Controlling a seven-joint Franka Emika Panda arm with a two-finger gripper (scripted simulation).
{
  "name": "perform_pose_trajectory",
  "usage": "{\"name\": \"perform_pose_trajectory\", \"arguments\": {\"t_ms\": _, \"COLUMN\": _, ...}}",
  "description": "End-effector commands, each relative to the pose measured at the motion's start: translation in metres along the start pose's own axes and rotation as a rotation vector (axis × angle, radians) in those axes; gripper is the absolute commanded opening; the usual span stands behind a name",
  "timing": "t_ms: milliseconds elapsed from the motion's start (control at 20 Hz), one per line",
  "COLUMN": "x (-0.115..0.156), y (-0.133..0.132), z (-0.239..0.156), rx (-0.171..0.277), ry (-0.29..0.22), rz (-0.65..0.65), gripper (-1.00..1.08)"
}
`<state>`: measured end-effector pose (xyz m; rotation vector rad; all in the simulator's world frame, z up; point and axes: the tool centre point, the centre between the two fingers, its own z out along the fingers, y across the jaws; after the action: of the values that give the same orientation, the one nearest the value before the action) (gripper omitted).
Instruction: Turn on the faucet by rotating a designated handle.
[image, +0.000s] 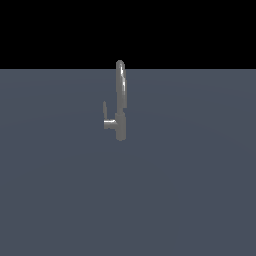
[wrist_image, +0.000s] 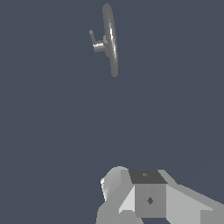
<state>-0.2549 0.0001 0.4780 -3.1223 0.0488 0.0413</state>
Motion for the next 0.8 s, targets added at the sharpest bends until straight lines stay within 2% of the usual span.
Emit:
{"name": "perform_pose_trajectory", "arguments": {"t_ms": 0, "x": 0.0000, "y": 0.0000, "z": 0.0000, "rx": 0.000, "ry": 0.000, "rz": 0.000, "gripper": -1.00}}
{"name": "perform_pose_trajectory", "arguments": {"t_ms": 450, "x": -0.0007, "y": 0.0028, "z": 0.0070, "rx": -0.053, "ry": -0.020, "rz": 0.009, "gripper": -1.00}}
{"name": "perform_pose_trajectory", "arguments": {"t_ms": 750, "x": -0.0005, "y": 0.0025, "z": 0.0059, "rx": -0.054, "ry": -0.017, "rz": 0.013, "gripper": -1.00}}
